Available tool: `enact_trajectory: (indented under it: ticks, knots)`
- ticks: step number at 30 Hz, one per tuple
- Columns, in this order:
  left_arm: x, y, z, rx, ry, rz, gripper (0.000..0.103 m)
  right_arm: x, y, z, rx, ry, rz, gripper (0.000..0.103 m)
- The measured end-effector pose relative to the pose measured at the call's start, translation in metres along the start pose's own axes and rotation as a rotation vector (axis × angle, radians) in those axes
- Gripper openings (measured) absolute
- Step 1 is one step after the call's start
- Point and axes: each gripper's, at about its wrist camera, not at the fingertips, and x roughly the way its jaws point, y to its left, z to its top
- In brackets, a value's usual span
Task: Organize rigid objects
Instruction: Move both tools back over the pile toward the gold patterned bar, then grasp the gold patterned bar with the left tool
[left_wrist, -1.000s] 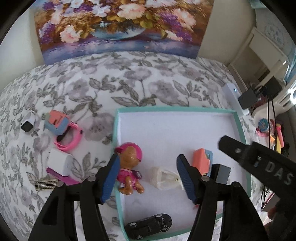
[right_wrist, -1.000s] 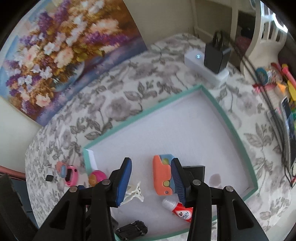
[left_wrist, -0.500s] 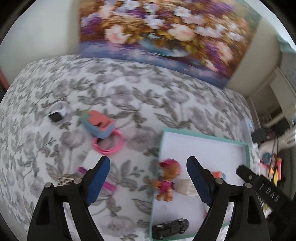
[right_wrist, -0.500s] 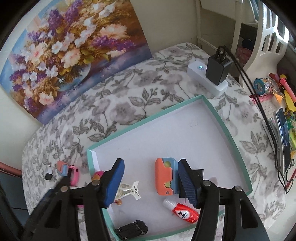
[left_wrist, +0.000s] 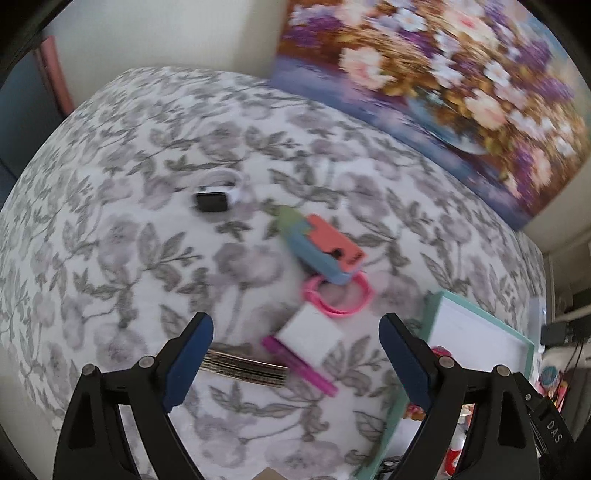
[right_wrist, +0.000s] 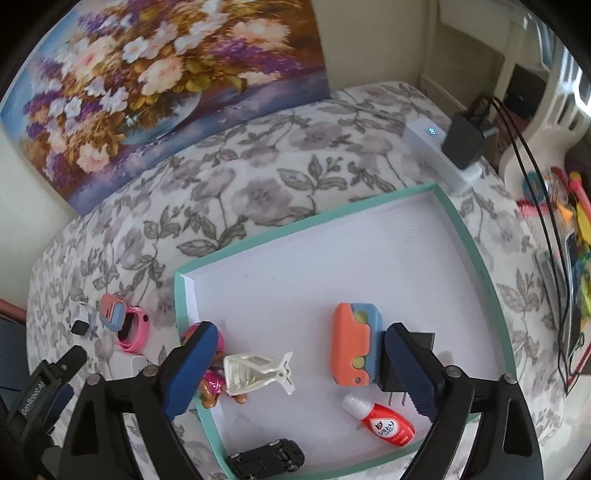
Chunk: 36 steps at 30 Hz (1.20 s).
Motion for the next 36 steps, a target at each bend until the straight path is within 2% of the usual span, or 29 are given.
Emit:
enact_trajectory:
  ticks: [6, 13, 22, 30, 36]
  knots:
    - [-0.009, 0.046, 0.009, -0.1, -0.026, 0.015, 0.092, -0.005, 0.034, -0.006, -0.064, -0.022, 0.056, 0.098]
    - [-0.012, 0.08, 0.011, -0.159, -0.034, 0.029, 0.092, -0.005, 0.091, -0.023, -0.168, -0.011, 0.131, 0.098]
    - [0.014, 0.081, 0.003, -0.116, 0.049, 0.029, 0.092, 0.015, 0.128, -0.049, -0.235, 0.06, 0.13, 0.098]
    - [0.037, 0.09, -0.007, -0.123, 0.121, 0.042, 0.092, 0.028, 0.142, -0.063, -0.252, 0.1, 0.116, 0.098]
    - [0.043, 0.094, -0.012, -0.11, 0.141, 0.055, 0.092, 0.029, 0.14, -0.06, -0.22, 0.098, 0.096, 0.098]
